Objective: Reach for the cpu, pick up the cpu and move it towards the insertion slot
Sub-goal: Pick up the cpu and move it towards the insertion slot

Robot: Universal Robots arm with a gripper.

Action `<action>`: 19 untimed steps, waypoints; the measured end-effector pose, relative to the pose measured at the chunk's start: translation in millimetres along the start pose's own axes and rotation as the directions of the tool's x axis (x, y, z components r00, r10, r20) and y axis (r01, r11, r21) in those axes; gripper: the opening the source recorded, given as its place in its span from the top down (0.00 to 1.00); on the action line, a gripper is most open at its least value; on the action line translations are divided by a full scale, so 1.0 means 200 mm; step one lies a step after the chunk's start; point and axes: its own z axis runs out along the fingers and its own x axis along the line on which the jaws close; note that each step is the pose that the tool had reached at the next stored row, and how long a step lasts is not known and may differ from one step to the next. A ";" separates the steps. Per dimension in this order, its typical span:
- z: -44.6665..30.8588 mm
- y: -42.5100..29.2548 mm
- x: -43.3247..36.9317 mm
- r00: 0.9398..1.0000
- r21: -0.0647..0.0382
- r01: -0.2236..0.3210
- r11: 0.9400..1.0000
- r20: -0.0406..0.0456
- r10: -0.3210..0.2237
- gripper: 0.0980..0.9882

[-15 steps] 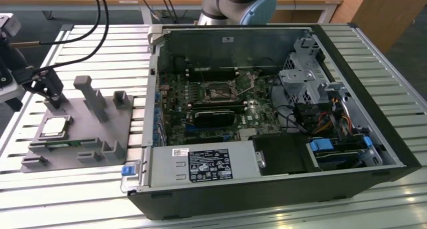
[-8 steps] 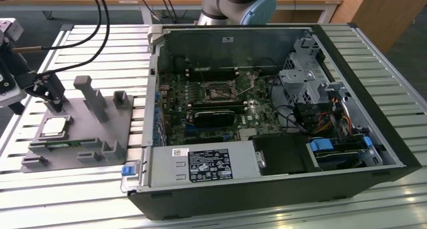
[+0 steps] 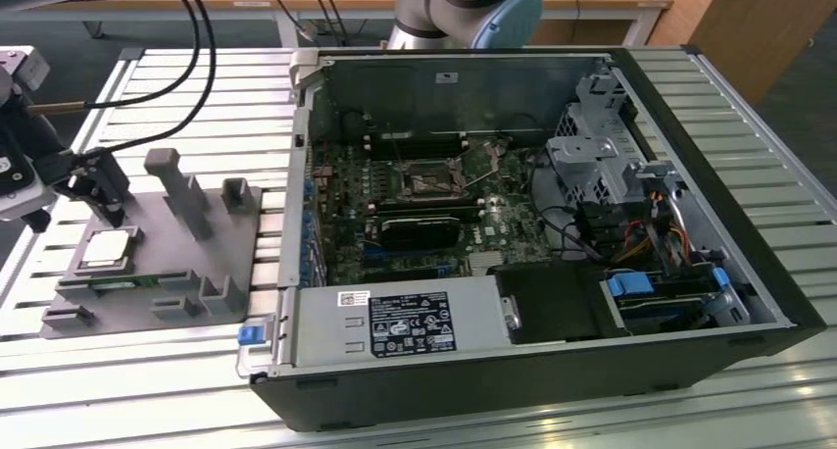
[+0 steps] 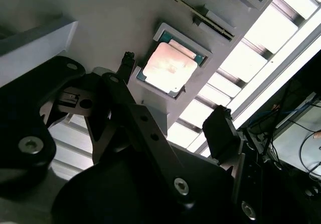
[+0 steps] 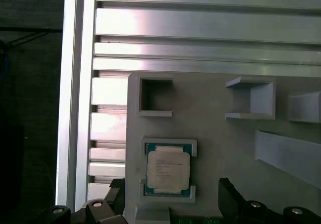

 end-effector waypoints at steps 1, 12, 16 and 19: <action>0.006 -0.003 0.000 1.000 0.000 0.000 1.000 0.000 0.000 0.19; 0.068 -0.015 0.000 1.000 0.000 0.000 1.000 0.000 0.000 0.19; 0.093 -0.018 0.000 1.000 0.000 0.000 1.000 0.000 0.000 0.19; 0.115 -0.019 0.000 1.000 0.000 0.000 1.000 0.000 0.000 0.19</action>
